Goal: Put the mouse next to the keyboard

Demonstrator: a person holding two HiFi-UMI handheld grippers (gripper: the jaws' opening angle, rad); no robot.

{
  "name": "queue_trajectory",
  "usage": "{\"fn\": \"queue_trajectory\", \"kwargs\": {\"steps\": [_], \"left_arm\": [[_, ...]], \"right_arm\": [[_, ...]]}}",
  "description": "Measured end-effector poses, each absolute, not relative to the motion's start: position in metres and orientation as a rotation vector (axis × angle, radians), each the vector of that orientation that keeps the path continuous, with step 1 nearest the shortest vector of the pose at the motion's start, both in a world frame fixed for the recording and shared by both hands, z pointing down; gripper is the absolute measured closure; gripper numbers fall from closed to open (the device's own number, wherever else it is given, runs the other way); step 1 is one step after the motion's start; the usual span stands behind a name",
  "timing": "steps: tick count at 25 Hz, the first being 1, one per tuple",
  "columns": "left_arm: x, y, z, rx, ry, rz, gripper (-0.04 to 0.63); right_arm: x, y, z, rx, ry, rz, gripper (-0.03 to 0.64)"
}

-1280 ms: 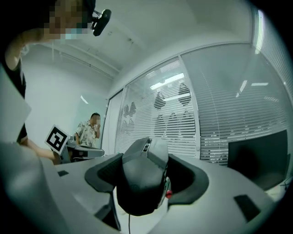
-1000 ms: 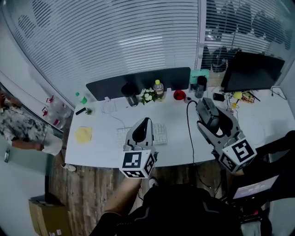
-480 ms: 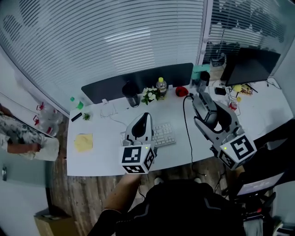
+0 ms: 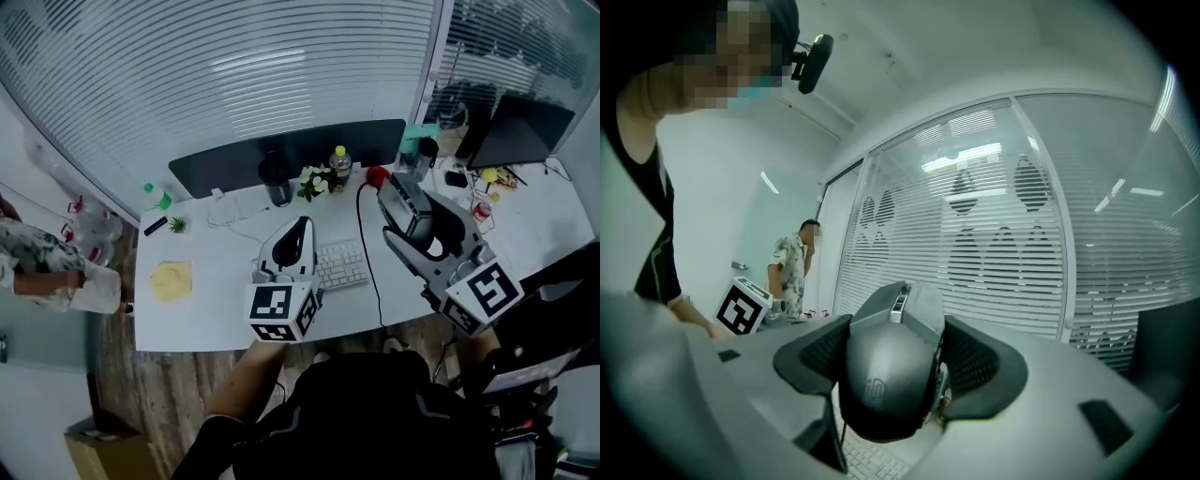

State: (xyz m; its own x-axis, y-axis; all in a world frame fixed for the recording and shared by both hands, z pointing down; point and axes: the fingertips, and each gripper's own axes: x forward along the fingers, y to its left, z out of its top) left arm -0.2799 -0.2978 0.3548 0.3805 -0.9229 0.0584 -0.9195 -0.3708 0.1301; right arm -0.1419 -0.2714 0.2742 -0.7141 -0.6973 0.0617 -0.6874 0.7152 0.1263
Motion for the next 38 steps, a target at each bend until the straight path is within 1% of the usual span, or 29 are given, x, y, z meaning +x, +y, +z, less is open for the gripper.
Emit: {"fn": "queue_trajectory", "kwargs": {"steps": [3, 6, 13, 21, 30, 38], "left_arm": [[-0.285, -0.299, 0.357, 2.461, -1.713, -0.043, 0.564], [-0.283, -0.301, 0.36, 2.422, -1.748, -0.035, 0.565], [-0.263, -0.308, 0.383, 2.328, -1.858, 0.049, 0.565], [-0.244, -0.31, 0.415, 2.229, -1.926, 0.187, 0.564], [-0.226, -0.315, 0.461, 2.164, -1.888, 0.263, 0.565], [-0.225, -0.32, 0.495, 2.063, -1.881, 0.312, 0.565]], "right_arm": [[-0.145, -0.288, 0.29, 1.105, -2.782, -0.143, 0.316], [-0.139, -0.308, 0.312, 1.098, -2.749, -0.069, 0.316], [-0.103, -0.35, 0.383, 1.061, -2.664, 0.06, 0.318], [-0.086, -0.383, 0.459, 1.0, -2.605, 0.182, 0.318], [-0.071, -0.407, 0.538, 0.972, -2.513, 0.292, 0.317], [-0.053, -0.421, 0.599, 0.995, -2.419, 0.411, 0.318]]}}
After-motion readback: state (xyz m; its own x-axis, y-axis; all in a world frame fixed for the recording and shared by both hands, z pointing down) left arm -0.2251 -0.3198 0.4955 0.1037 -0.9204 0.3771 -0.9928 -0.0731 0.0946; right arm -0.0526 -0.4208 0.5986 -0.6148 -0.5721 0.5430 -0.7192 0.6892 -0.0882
